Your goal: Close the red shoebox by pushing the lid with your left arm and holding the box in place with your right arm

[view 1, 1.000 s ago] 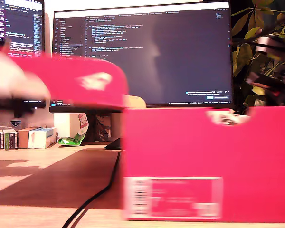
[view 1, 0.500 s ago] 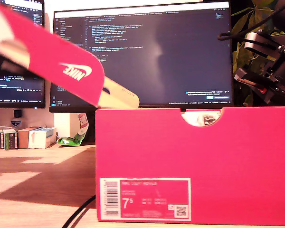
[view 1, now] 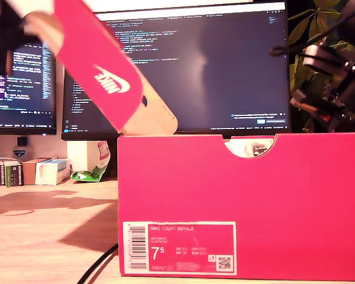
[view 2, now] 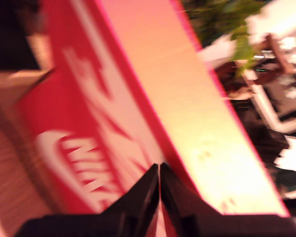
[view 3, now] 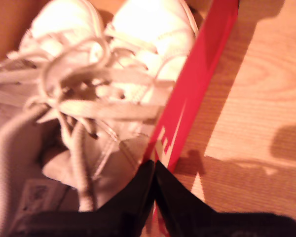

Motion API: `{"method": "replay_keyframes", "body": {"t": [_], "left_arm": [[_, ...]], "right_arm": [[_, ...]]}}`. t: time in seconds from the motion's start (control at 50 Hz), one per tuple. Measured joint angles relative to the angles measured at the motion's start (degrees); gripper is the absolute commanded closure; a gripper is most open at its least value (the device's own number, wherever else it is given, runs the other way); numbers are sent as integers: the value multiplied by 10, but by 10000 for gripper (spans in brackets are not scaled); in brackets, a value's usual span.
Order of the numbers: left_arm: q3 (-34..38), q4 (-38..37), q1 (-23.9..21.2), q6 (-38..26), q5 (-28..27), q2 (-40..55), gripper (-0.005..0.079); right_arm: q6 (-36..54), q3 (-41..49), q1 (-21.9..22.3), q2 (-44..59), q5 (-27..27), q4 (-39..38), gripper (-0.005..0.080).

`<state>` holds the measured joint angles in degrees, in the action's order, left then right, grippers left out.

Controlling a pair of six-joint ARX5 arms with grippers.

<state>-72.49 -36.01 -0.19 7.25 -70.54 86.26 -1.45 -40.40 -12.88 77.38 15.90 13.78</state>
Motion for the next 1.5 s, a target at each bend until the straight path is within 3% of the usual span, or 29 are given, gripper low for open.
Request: {"method": "replay_keyframes", "body": {"t": [0.22,0.72,0.86,1.16,1.38,1.5], "left_arm": [[0,11,-42,6,0,0,762],[-18,144,-136,92,28,0,762],[-19,149,-166,93,46,0,762],[-19,185,-219,105,71,0,762],[-19,232,-256,125,77,0,762],[-19,235,-272,123,127,0,762]], "right_arm": [[0,0,0,1,0,-9,764],[0,0,3,1,-2,-9,764],[0,-3,33,1,-24,6,765],[57,-127,166,-41,-47,125,764],[59,-189,202,-110,-44,137,764],[56,-190,203,-133,-2,141,764]]}}
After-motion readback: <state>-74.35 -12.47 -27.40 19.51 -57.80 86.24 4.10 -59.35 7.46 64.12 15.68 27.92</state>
